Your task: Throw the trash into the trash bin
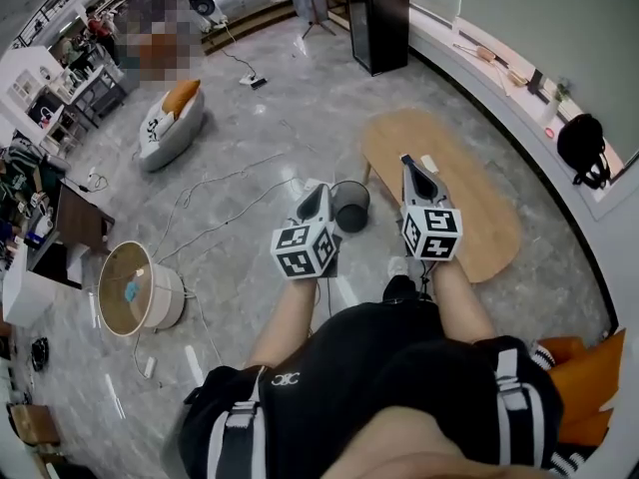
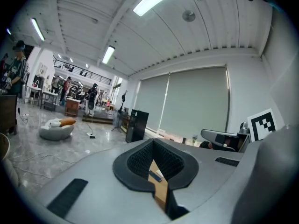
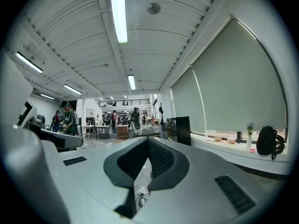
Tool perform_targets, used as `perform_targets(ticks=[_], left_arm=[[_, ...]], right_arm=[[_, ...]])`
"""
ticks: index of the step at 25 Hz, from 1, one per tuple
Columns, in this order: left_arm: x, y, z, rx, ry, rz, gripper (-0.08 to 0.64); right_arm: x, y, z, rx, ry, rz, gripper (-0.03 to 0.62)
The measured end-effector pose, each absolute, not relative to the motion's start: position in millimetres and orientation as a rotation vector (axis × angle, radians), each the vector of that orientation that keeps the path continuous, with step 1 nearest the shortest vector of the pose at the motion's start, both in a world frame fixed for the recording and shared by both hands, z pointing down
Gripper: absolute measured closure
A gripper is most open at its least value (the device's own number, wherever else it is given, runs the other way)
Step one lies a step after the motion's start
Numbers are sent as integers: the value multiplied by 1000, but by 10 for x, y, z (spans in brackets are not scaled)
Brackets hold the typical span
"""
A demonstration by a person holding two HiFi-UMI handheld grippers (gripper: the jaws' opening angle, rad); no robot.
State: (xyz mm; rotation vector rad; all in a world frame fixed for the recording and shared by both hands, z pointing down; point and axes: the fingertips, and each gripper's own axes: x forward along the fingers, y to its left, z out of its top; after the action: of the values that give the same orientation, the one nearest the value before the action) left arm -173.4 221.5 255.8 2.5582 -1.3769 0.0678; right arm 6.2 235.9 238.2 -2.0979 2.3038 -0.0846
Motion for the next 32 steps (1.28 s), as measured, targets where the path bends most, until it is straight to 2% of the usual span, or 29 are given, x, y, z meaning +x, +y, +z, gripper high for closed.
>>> perform_targets(ticks=[18, 24, 32], left_arm=[[121, -167, 2543, 2521, -1348, 153, 548], [419, -538, 2700, 2503, -1317, 192, 548], [465, -981, 2900, 2469, -1272, 255, 548]], right_arm=[[1767, 13, 2475, -2105, 2374, -161, 581], [2039, -412, 2628, -2115, 2395, -213, 581], [2170, -810, 2853, -2228, 2365, -198, 581]])
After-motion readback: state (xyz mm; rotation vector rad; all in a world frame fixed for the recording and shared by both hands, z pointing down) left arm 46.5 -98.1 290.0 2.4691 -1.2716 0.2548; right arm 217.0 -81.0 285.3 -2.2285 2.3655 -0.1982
